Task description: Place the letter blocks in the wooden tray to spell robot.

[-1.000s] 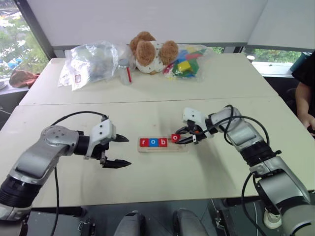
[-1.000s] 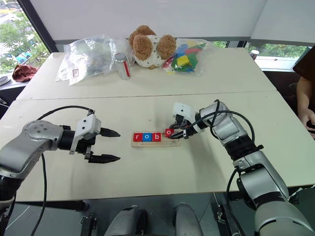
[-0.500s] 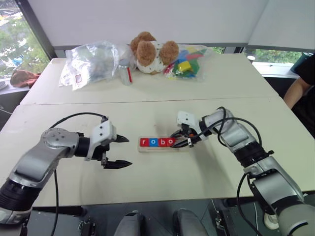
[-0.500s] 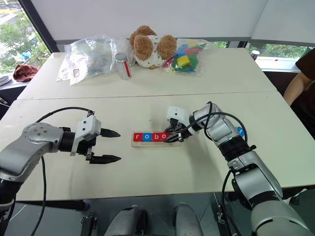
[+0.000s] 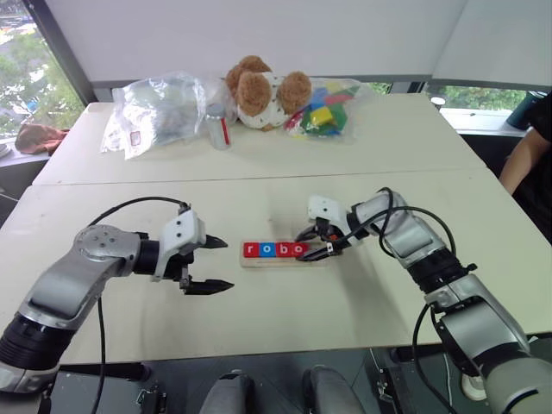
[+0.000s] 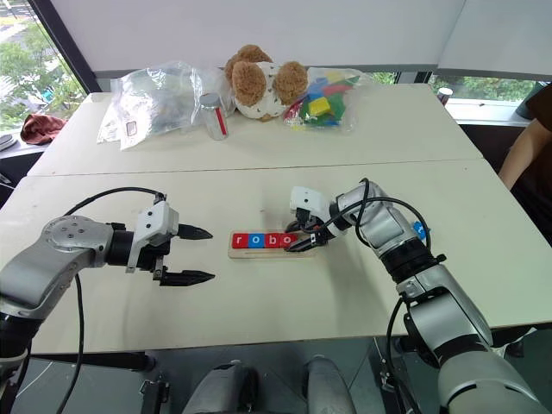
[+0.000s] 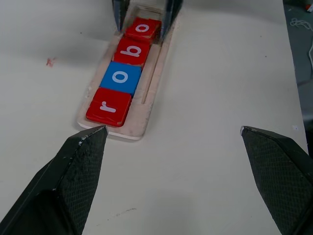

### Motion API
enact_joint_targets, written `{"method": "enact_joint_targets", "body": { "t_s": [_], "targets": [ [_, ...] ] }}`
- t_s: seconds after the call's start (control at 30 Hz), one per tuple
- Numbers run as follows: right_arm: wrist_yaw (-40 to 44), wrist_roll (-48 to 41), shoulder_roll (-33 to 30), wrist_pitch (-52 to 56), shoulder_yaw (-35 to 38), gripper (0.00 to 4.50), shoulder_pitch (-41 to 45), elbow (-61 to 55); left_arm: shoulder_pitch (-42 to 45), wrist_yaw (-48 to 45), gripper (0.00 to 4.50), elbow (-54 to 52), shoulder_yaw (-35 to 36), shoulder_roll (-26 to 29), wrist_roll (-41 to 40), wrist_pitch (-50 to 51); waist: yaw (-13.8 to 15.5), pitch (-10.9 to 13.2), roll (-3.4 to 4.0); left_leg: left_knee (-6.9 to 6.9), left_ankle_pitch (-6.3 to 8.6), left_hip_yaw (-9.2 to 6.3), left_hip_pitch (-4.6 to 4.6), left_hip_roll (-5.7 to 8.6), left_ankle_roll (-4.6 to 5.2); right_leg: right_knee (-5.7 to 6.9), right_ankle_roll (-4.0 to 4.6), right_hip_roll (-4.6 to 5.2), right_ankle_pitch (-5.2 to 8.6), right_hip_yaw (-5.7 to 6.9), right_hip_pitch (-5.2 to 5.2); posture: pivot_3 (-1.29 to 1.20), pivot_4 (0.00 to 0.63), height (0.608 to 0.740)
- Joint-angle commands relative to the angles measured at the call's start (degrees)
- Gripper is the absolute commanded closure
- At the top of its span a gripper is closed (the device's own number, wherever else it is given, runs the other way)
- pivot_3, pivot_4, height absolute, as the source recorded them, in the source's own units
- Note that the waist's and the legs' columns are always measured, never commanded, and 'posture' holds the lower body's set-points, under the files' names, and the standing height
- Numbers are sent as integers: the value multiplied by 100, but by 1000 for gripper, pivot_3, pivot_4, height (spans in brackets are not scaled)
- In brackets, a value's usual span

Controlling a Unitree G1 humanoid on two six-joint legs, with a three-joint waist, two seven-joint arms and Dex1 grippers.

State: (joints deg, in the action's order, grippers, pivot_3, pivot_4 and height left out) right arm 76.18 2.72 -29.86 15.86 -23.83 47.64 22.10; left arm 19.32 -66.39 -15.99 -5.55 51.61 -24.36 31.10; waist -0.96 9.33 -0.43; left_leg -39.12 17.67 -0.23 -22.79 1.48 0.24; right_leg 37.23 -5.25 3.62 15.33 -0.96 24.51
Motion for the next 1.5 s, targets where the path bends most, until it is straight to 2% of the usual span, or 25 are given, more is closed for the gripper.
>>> {"method": "enact_joint_targets", "body": {
  "t_s": [0.03, 0.27, 0.5, 1.07, 1.33, 1.5],
  "targets": [
    [-37, -44, 47, -28, 126, 49, 184, -45, 73, 10, 0, -116, 124, -5, -56, 18, 0, 0, 0, 0, 0, 0, 0, 0, 0, 0, 0, 0, 0, 0, 0, 0, 150, 740],
    [-72, -226, -78, 226, 340, 49, 201, -490, 122, 15, 0, -40, 103, -45, -40, -7, 12, 0, 0, 0, -3, 0, -1, 0, -5, 0, 0, 0, 0, 0, 0, 0, 150, 740],
    [-136, -57, -322, -83, 268, 49, -20, -726, 263, -58, 0, 161, 15, -118, 30, -91, 14, 0, 0, -1, -1, 0, -1, 1, -2, -1, 0, 1, 0, 1, 0, 0, 150, 740],
    [-487, 385, -25, -962, 121, 49, 270, 230, 194, -65, 0, 167, 89, -123, 69, -132, 2, 0, 0, -1, -5, 0, 0, 0, -9, 1, 0, -1, 0, 1, 0, 0, 150, 740],
    [-220, 43, -206, -668, 431, 49, 224, -287, 154, -35, 0, 139, 99, -129, 57, -135, 9, 0, 0, -1, -7, 0, -1, 0, -12, 1, 0, -1, 0, 1, 0, 0, 150, 740],
    [-694, -174, -562, 185, 1094, 49, 170, -660, 122, -10, 0, 105, 150, -147, 12, -147, 31, 0, 0, -2, -6, -1, -2, 1, -11, 0, 0, 2, 0, 1, 0, 0, 150, 740]
  ]
}}
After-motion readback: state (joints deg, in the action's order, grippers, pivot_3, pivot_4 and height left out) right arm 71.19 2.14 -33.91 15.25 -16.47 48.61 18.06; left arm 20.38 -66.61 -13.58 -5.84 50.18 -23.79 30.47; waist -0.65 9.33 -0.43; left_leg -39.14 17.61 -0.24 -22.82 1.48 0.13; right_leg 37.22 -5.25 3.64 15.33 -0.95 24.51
